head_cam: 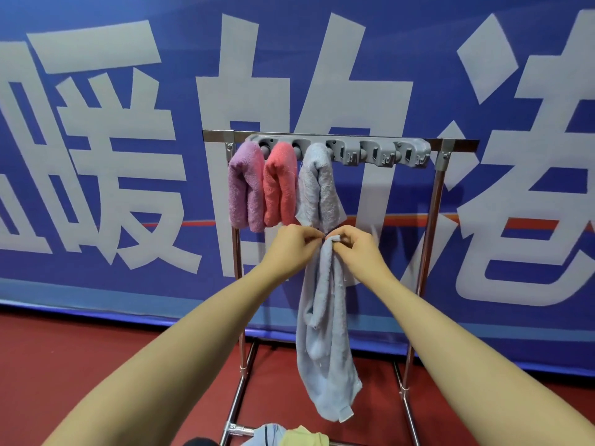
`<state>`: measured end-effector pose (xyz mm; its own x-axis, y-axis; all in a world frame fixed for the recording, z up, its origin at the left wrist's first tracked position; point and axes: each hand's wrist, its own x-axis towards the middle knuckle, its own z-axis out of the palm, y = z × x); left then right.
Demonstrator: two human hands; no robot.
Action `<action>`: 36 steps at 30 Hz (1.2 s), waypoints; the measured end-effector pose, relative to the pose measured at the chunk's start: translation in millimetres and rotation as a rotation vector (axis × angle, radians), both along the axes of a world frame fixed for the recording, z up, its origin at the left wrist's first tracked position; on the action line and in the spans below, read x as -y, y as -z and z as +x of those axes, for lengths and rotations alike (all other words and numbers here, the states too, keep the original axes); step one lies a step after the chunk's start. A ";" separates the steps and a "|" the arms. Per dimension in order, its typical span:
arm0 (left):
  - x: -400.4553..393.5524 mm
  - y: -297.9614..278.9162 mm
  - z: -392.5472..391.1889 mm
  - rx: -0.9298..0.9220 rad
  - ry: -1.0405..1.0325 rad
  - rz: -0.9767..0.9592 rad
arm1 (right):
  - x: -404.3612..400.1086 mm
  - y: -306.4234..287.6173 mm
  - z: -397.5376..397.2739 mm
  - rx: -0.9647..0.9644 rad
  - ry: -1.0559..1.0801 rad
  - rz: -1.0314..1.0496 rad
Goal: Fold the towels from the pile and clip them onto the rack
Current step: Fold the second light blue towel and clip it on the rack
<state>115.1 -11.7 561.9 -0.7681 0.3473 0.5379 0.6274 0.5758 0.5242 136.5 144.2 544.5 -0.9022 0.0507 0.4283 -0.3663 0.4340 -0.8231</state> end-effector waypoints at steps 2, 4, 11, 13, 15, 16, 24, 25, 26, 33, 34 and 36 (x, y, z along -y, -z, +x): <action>-6.2 4.5 1.3 -0.007 0.038 0.015 | -0.1 3.0 0.3 -0.004 0.028 0.016; -11.1 7.4 3.7 0.004 0.039 0.044 | -0.6 4.9 1.7 -0.001 0.043 0.001; -15.3 4.3 13.3 0.114 0.116 0.167 | -1.1 6.4 0.6 -0.070 0.090 -0.064; -13.7 2.3 14.3 0.108 0.119 0.159 | -0.2 5.3 -0.2 -0.034 0.049 -0.115; -11.4 1.3 13.7 0.085 0.119 0.114 | -0.3 4.2 -0.8 -0.020 0.027 -0.133; -10.3 1.4 13.3 0.081 0.123 0.097 | -0.3 4.1 -0.8 -0.019 0.026 -0.125; -4.6 8.4 8.8 0.050 0.086 0.085 | 7.7 2.8 -0.2 -0.035 0.076 -0.048; -3.1 9.1 8.0 0.046 0.091 0.075 | 8.5 1.3 -0.4 -0.029 0.079 -0.034; -1.7 9.7 7.6 0.045 0.097 0.071 | 9.3 -0.1 -0.6 -0.026 0.082 -0.021; 3.9 17.0 4.0 0.007 0.086 0.036 | 7.8 -2.0 -5.0 -0.064 0.050 0.027; 4.8 19.4 3.4 -0.010 0.080 0.009 | 6.0 -3.3 -5.6 -0.090 0.066 0.039; 5.6 23.5 4.1 -0.036 0.089 -0.041 | 3.8 -8.0 -5.5 -0.139 0.099 0.047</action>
<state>119.2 -17.3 538.4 -0.7139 0.4356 0.5482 0.6948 0.5377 0.4776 131.0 140.4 552.4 -0.8255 0.1135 0.5528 -0.4288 0.5107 -0.7452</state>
